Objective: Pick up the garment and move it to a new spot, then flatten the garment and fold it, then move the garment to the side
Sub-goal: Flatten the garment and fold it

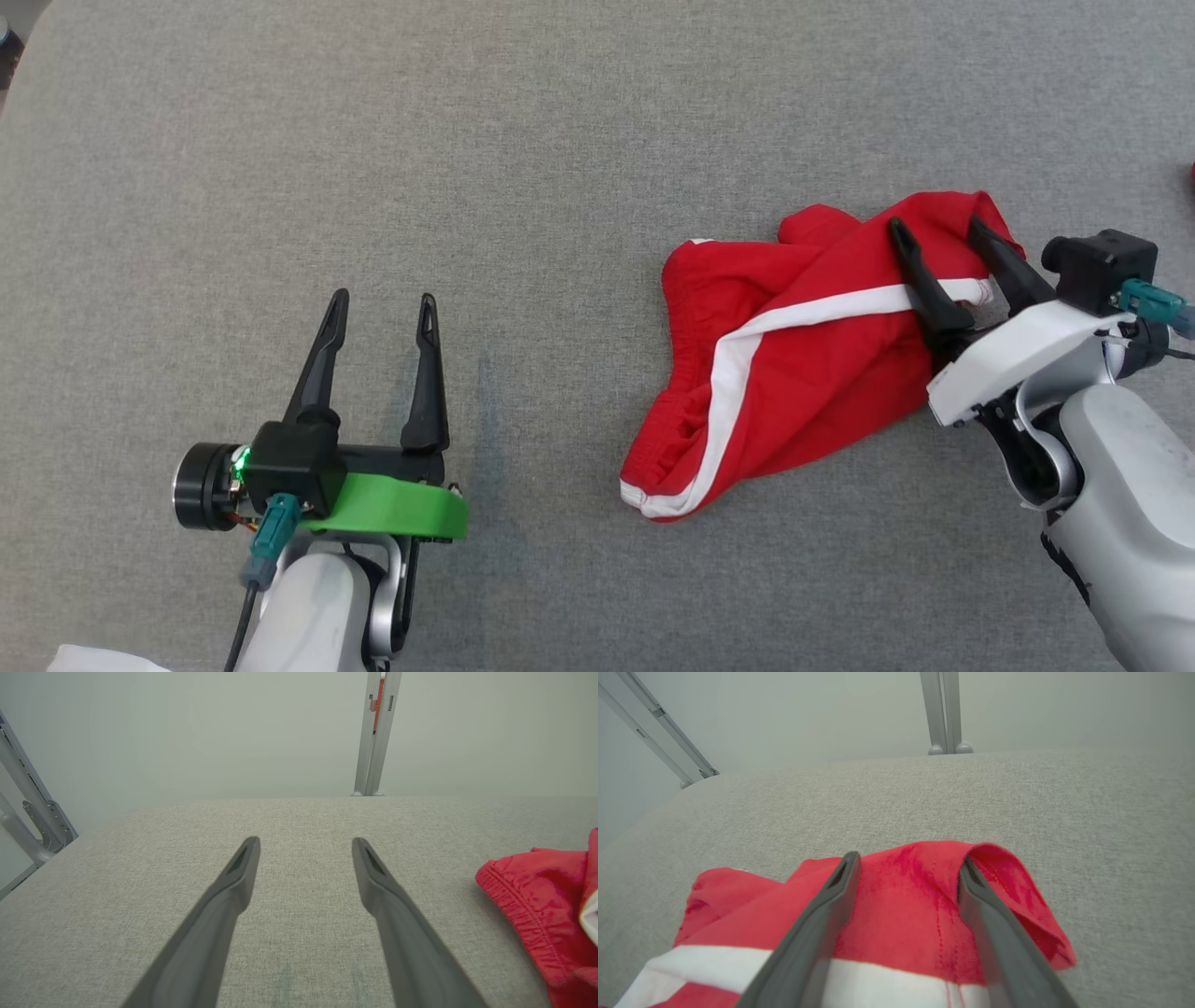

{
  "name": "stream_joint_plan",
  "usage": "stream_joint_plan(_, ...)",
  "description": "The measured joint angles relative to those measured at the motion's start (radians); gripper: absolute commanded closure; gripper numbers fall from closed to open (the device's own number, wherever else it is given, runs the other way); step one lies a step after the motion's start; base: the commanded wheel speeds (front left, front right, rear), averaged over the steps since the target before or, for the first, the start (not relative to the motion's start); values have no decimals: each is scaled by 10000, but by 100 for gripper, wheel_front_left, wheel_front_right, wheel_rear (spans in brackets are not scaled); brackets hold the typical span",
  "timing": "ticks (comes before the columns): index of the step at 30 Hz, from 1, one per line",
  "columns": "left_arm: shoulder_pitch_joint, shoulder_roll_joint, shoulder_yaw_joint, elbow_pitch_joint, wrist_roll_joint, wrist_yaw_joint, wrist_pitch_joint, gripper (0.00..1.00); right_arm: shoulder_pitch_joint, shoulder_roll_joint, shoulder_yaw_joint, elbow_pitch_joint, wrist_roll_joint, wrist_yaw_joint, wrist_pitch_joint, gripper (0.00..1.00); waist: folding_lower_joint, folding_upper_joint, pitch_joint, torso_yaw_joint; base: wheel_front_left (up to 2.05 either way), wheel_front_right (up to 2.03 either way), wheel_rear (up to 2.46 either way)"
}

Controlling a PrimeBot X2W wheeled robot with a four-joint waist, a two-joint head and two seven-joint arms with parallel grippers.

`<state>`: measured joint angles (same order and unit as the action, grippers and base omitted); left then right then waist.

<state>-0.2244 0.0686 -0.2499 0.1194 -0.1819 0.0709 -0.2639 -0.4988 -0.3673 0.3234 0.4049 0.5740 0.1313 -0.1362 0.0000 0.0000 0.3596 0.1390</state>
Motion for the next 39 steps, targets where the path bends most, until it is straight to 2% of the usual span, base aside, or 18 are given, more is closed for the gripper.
stream_joint_plan(7,79,-10,215,54,94,-38,0,0,1026,-717,-35,-408,224,0,-629,0,0,0,-255,-350,0,0,0)
stream_joint_plan(12,213,71,443,86,151,-54,0,0,1819,-1068,-1024,-1455,-314,0,-1014,0,0,0,-497,-647,0,0,0)
stream_joint_plan(19,730,180,736,157,153,33,0,0,3301,-550,-2328,-3281,-1292,0,-920,0,0,0,-1079,-910,0,0,0)
stream_joint_plan(26,1255,278,817,284,128,178,2,0,4792,389,-2855,-4882,-2100,0,-58,0,0,0,-1721,-1073,0,0,0)
stream_joint_plan(30,1494,368,836,290,75,219,40,0,5242,759,-3016,-5363,-2274,0,261,0,0,0,-1987,-1156,0,0,0)
stream_joint_plan(39,1653,401,698,94,38,263,167,0,5536,1012,-3331,-5925,-2416,0,650,0,0,0,-2167,-1209,0,0,0)
